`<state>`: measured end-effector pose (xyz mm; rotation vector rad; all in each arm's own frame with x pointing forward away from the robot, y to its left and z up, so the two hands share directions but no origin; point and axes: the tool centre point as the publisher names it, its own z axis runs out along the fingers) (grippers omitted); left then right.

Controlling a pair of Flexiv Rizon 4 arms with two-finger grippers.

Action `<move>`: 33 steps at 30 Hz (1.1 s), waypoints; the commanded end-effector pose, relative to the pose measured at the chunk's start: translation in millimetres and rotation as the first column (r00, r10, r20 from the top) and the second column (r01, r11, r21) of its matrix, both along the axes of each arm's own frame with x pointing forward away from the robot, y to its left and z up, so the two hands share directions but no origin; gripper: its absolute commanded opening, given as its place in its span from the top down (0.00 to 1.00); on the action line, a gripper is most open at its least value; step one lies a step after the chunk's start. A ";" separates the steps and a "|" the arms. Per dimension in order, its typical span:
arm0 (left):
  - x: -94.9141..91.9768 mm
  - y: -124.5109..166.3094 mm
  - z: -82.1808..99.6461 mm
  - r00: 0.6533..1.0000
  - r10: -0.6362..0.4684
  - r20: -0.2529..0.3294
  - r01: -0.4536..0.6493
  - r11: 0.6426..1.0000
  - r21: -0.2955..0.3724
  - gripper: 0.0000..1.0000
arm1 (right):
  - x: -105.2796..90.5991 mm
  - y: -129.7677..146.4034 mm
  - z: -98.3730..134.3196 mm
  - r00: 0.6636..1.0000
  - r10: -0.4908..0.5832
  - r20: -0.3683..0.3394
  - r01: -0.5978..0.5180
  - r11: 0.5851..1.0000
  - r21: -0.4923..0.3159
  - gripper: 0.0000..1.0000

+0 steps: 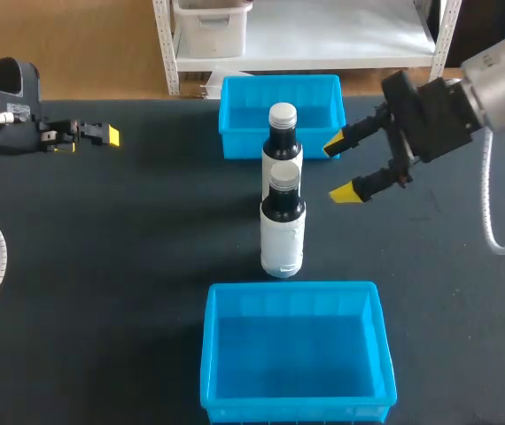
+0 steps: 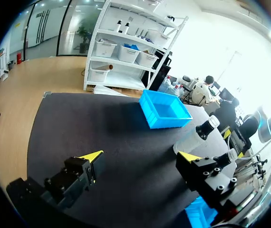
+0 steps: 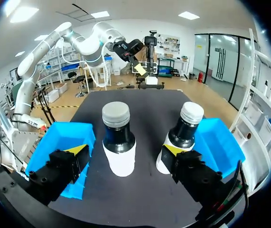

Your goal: Pick up the bottle, and place it in the far bin if it is heavy, or in the near bin if it is light.

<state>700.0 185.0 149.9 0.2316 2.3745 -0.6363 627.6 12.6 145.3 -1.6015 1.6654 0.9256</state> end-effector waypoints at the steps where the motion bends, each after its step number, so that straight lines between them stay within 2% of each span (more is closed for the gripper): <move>1: 0.0 0.0 0.0 1.000 0.000 0.000 0.000 1.000 0.000 0.00 | -0.7 10.6 -4.6 1.000 0.003 -0.007 -0.002 1.000 0.015 0.00; 11: 0.0 0.0 0.0 1.000 0.000 0.000 0.000 1.000 0.000 0.00 | -10.9 33.9 -13.2 1.000 0.002 -0.019 -0.002 1.000 0.002 0.00; 21: 0.0 0.0 0.0 1.000 0.000 0.000 0.000 1.000 0.000 0.00 | -13.1 56.9 -21.0 0.999 0.013 -0.034 -0.013 1.000 -0.003 0.00; 33: 0.0 0.0 0.0 1.000 0.000 0.000 0.000 1.000 0.000 0.00 | -10.5 64.8 -26.3 0.999 0.010 -0.051 -0.011 1.000 -0.006 0.00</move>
